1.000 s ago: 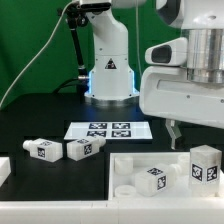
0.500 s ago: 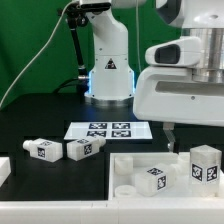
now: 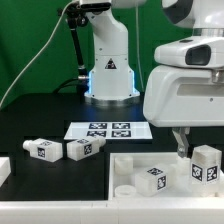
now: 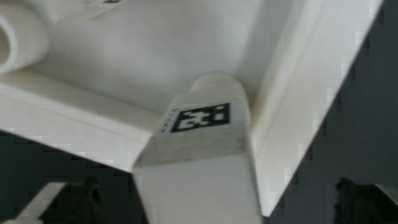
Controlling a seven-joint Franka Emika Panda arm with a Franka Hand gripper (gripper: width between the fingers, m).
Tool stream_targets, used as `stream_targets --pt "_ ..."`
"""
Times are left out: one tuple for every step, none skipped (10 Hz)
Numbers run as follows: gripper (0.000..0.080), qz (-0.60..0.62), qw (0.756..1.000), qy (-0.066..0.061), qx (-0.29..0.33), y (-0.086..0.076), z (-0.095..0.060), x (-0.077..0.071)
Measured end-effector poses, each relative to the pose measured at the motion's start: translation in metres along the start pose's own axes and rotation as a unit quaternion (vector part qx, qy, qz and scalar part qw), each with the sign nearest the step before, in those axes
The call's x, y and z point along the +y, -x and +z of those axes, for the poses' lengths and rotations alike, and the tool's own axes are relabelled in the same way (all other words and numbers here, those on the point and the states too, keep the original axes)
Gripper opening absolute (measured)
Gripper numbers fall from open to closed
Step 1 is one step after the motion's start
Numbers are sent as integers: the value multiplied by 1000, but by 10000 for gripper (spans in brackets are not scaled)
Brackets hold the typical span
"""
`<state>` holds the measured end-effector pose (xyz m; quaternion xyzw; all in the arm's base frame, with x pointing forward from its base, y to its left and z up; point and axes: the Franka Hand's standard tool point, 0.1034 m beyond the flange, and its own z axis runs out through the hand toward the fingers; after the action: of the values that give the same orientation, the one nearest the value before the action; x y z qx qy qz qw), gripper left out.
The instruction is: Assemble one leg
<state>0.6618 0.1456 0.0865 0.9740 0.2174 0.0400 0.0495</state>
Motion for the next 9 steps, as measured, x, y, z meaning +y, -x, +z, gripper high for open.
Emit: stream_targets --pt "649 -6 1000 0 1 0 0 1" --pt "649 -4 1000 0 1 0 0 2" --pt "547 -4 1000 0 1 0 0 2" --pt "547 -3 1000 0 1 0 0 2" --pt "367 6 1000 0 1 0 0 2" --pt "284 18 1000 0 1 0 0 2" --pt "284 18 1000 0 1 0 0 2" --pt "284 59 998 -2 2 0 0 1" --pt "284 126 992 -2 6 0 0 0"
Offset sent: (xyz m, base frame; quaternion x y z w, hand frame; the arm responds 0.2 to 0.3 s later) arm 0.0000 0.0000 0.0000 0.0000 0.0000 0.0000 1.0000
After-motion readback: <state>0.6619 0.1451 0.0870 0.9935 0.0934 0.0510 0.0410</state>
